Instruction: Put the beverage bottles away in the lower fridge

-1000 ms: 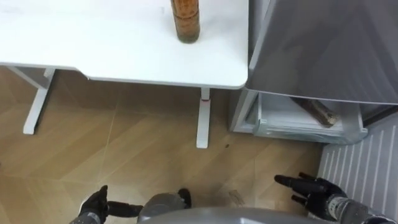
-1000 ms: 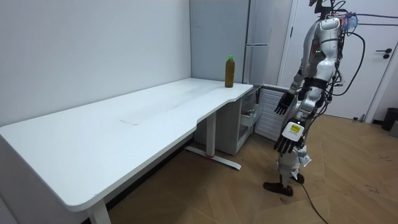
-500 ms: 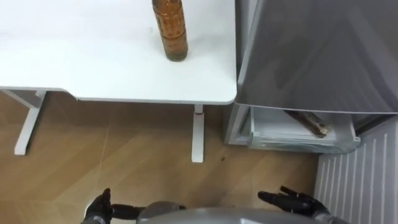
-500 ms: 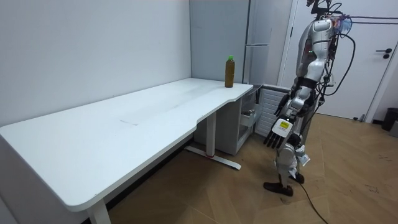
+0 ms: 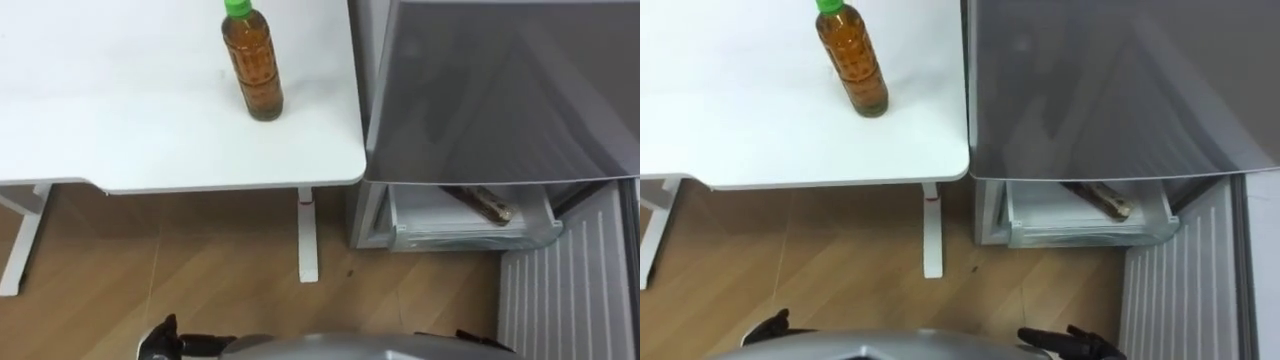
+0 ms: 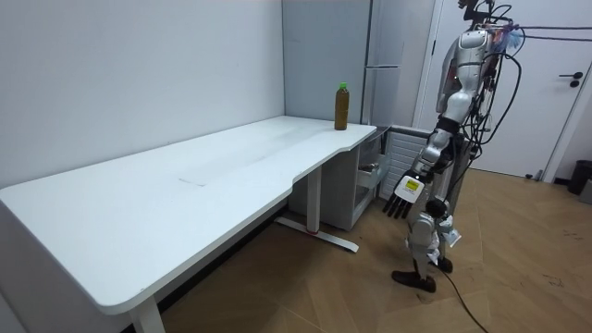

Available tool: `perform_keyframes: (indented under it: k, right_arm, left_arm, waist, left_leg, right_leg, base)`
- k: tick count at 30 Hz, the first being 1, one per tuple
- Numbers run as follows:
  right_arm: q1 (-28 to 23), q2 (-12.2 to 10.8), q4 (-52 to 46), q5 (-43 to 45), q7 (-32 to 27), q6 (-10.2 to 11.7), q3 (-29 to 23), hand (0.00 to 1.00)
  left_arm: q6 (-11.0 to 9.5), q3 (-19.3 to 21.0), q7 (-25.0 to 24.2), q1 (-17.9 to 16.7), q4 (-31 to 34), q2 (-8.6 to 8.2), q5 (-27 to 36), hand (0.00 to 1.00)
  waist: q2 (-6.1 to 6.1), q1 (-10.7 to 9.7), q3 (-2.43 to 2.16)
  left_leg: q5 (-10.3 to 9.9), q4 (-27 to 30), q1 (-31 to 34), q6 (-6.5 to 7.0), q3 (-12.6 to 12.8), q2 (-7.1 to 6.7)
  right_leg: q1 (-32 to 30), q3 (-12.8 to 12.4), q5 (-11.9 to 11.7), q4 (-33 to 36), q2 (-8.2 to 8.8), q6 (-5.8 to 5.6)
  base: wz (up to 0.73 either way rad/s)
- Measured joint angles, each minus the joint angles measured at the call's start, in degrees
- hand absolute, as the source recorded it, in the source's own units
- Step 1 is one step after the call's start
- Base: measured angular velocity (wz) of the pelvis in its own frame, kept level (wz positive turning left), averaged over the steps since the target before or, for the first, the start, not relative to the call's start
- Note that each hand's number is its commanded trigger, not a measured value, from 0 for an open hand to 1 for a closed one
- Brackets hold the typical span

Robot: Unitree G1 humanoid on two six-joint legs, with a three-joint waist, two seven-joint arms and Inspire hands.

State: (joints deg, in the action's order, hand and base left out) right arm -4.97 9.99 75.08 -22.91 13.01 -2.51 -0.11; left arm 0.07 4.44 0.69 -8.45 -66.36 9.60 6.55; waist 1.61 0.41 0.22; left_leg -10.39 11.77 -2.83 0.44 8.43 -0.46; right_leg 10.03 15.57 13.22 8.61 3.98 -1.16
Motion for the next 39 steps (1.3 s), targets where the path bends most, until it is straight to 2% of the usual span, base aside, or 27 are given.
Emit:
perform_keyframes:
  k: [7, 14, 15, 17, 19, 22, 25, 28, 29, 30, 31, 32, 33, 35, 36, 37, 39]
  right_arm:
    - [0.4, -0.1, 0.3, 1.4, -1.9, 0.0, 0.0, 0.0]
    - [1.0, -0.1, 0.5, 1.1, -1.9, 0.1, 0.1, 0.0]
    - [1.0, -0.1, 0.4, 1.1, -1.9, 0.1, 0.0, 0.0]
    - [0.7, -0.1, 0.4, 1.4, -1.9, 0.3, 0.0, 0.0]
    - [1.1, -0.1, 0.2, 2.4, -1.9, 0.7, 0.0, 0.0]
    - [1.3, -0.1, 0.3, 4.4, -2.0, 1.1, -0.8, 0.0]
    - [1.3, -0.1, 0.3, 5.8, -2.5, 1.3, -1.2, 0.0]
    - [0.9, -0.1, 0.3, 8.3, -2.6, 1.6, -3.3, 0.0]
    - [0.9, 0.0, 0.3, 9.4, -2.9, 1.8, -3.8, 0.0]
    - [1.1, 0.1, 0.3, 10.2, -3.4, 2.0, -4.2, 0.0]
    - [1.1, 0.1, 0.2, 10.5, -3.7, 2.1, -4.1, 0.0]
    - [1.0, 0.2, 0.2, 10.9, -3.8, 2.4, -4.0, 0.0]
    - [1.0, 0.2, 0.2, 11.6, -3.8, 2.7, -4.0, 0.0]
    - [0.8, 0.1, 0.2, 12.8, -3.7, 3.2, -4.0, 0.0]
    - [0.3, 0.0, 0.1, 13.9, -3.8, 3.2, -4.0, 0.0]
    - [0.2, 0.1, 0.1, 14.2, -3.8, 3.2, -4.0, 0.0]
    - [0.0, 0.2, 0.1, 14.6, -4.1, 3.7, -4.0, 0.0]
  left_arm:
    - [1.2, -0.1, 0.5, 0.4, -0.1, -0.16, -1.2, 0.0]
    - [2.1, 0.1, 3.8, 0.8, 0.1, -1.2, 5.7, 0.0]
    - [2.0, 0.8, 4.1, 1.0, 0.4, -1.35, 7.4, 0.0]
    - [1.9, 2.7, 4.4, 1.4, 1.1, -1.51, 9.8, 0.0]
    - [1.6, 4.7, 5.6, 1.8, 2.6, -1.69, 11.0, 0.0]
    - [0.9, 8.9, 9.1, 2.3, 8.1, -2.0, 14.2, 0.0]
    - [-1.1, 13.1, 14.3, 3.2, 14.3, -1.92, 14.6, 0.0]
    - [-2.8, 17.4, 20.4, 3.2, 23.8, -1.94, 13.9, 0.0]
    - [-4.0, 18.6, 23.6, 3.2, 27.4, -1.87, 13.9, 0.0]
    - [-5.7, 19.0, 26.9, 3.2, 30.5, -1.76, 13.8, 0.0]
    - [-6.3, 19.0, 28.6, 3.2, 32.2, -1.73, 13.9, 0.0]
    - [-6.7, 18.9, 31.8, 3.2, 35.5, -1.72, 12.9, 0.0]
    - [-6.5, 18.7, 34.6, 2.6, 36.7, -1.76, 9.1, 0.0]
    - [-6.6, 18.4, 37.7, 1.2, 40.6, -2.25, 6.4, 0.0]
    - [-7.2, 18.4, 39.9, 1.1, 43.6, -2.25, 6.1, 0.0]
    - [-7.9, 18.5, 41.0, 1.1, 45.3, -2.24, 6.1, 0.0]
    - [-11.4, 18.5, 44.3, 1.1, 50.1, -1.92, 4.8, 0.0]
  waist:
    - [-0.18, -0.3, 0.35]
    - [-0.58, -1.7, 0.21]
    - [-0.72, -1.7, 0.05]
    - [-0.5, -1.6, 0.18]
    - [-0.9, -1.6, 0.03]
    - [-0.73, -1.4, 0.06]
    - [-0.51, -0.7, 0.02]
    - [0.04, 0.3, -0.18]
    - [-0.12, 0.6, -0.12]
    - [-0.07, 1.0, -0.17]
    - [-0.07, 1.2, -0.19]
    - [0.01, 1.4, -0.25]
    - [-0.07, 1.5, -0.21]
    - [0.16, 1.5, -0.24]
    - [0.51, 1.7, -0.46]
    - [0.59, 1.8, -0.54]
    - [0.35, 2.4, -0.58]
  left_leg:
    - [-0.1, -0.2, -0.3, -0.06, 0.2, 0.05]
    - [-0.3, -0.1, -0.2, -0.01, 0.4, 0.05]
    - [-0.3, 0.0, -0.4, -0.02, 0.5, 0.05]
    - [-0.3, 0.0, -0.6, -0.05, 0.5, 0.06]
    - [-0.3, 0.0, -0.4, -0.05, 0.4, 0.09]
    - [-0.3, -0.1, -0.5, -0.04, 0.4, 0.11]
    - [-0.3, -0.1, -0.6, -0.03, 0.2, 0.06]
    - [-0.3, -0.1, -0.6, -0.02, -0.1, 0.01]
    - [-0.3, 0.0, -0.5, -0.02, -0.2, -0.01]
    - [-0.3, -0.1, -0.6, -0.01, -0.4, -0.05]
    - [-0.3, -0.1, -0.6, 0.0, -0.4, -0.06]
    - [-0.4, -0.1, -0.6, 0.0, -0.5, -0.09]
    - [-0.4, -0.2, -0.6, 0.0, -0.7, -0.13]
    - [-0.4, -0.2, -0.4, 0.0, -1.4, -0.2]
    - [-0.4, -0.2, -0.2, 0.0, -2.0, -0.24]
    - [-0.4, -0.2, -0.3, -0.01, -2.2, -0.27]
    - [-0.4, -0.4, -0.5, -0.02, -2.4, -0.34]
  right_leg:
    - [0.0, -0.5, 0.0, 0.1, -0.04, 0.01]
    - [-0.1, -1.0, 0.0, -0.1, -0.06, -0.03]
    - [0.0, -1.1, 0.0, 0.0, -0.06, -0.03]
    - [0.1, -1.3, 0.0, 0.1, -0.05, -0.02]
    - [0.0, -1.2, 0.0, 0.3, -0.07, -0.01]
    - [0.1, -1.3, 0.0, 0.3, -0.1, 0.0]
    - [0.3, -1.2, 0.0, 0.2, -0.09, 0.0]
    - [0.1, -1.3, 0.0, 0.2, -0.09, 0.0]
    - [0.0, -1.3, -0.1, 0.2, -0.09, 0.0]
    - [-0.1, -1.4, -0.1, 0.2, -0.08, -0.02]
    - [-0.1, -1.5, -0.1, 0.3, -0.08, -0.02]
    - [-0.1, -1.4, -0.1, 0.2, -0.09, -0.03]
    - [0.0, -1.4, -0.1, 0.3, -0.11, -0.04]
    - [-0.1, -1.2, -0.1, 0.2, -0.16, -0.03]
    - [-0.1, -1.1, -0.1, 0.2, -0.21, -0.03]
    - [0.0, -1.1, -0.1, 0.2, -0.22, -0.03]
    - [0.0, -1.2, -0.1, 0.2, -0.2, -0.03]
  base:
    - [-0.03]
    - [-0.03]
    - [-0.04]
    - [-0.02]
    - [0.0]
    - [0.0]
    - [0.0]
    - [0.0]
    - [0.0]
    - [0.0]
    - [0.0]
    - [0.0]
    - [0.0]
    - [0.09]
    - [0.13]
    - [0.09]
    - [-0.03]
